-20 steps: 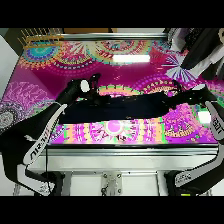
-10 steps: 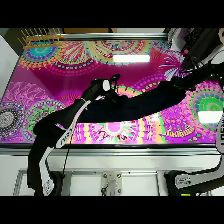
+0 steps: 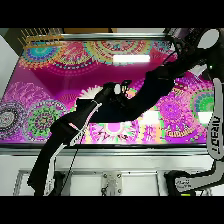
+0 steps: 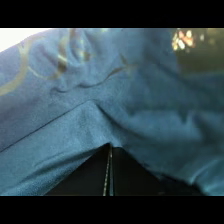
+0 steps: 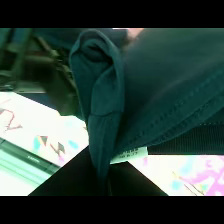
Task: Fold the clothes and pants, and hang the long-sleeved shirts on hangers.
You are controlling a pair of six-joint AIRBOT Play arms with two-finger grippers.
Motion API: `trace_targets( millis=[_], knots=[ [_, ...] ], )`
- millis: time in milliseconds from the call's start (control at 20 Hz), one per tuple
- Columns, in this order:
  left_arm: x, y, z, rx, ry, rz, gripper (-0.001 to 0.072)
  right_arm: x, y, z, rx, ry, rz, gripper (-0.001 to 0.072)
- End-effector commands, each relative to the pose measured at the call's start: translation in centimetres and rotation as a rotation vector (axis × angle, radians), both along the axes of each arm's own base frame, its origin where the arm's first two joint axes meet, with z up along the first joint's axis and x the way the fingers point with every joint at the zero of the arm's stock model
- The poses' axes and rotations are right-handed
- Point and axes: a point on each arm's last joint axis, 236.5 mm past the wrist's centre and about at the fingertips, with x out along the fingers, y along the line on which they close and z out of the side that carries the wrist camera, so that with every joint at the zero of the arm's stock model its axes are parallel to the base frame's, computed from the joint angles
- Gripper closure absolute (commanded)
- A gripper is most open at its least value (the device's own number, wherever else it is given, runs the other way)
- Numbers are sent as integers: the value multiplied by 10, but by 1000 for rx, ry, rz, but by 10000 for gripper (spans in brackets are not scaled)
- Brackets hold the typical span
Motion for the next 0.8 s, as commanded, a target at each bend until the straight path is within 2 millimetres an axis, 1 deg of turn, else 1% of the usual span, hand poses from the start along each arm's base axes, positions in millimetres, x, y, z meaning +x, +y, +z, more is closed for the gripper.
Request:
trace_targets(
  millis=[0,100,150,250,300,450,550,650,750],
  knots=[
    [2,4,4,6,-3,1,701,-4,30,8,4,-29,56,702],
    [17,12,25,-16,-38,27,700,-8,41,9,6,-29,74,702],
    [26,20,38,-28,-55,47,700,-8,46,9,8,-31,79,702],
    [47,39,66,-52,-95,93,700,-11,56,10,15,-31,81,702],
    [60,53,81,-65,-120,120,700,-11,62,10,20,-33,80,701],
    [95,100,127,-98,-190,219,700,-13,88,13,41,-52,89,702],
    [113,137,153,-108,-234,277,700,-13,111,15,65,-73,90,702],
    [127,174,179,-112,-278,324,701,-14,138,13,93,-75,91,702],
    [135,211,201,-111,-308,374,700,-18,167,3,112,-58,91,702]
  ],
)
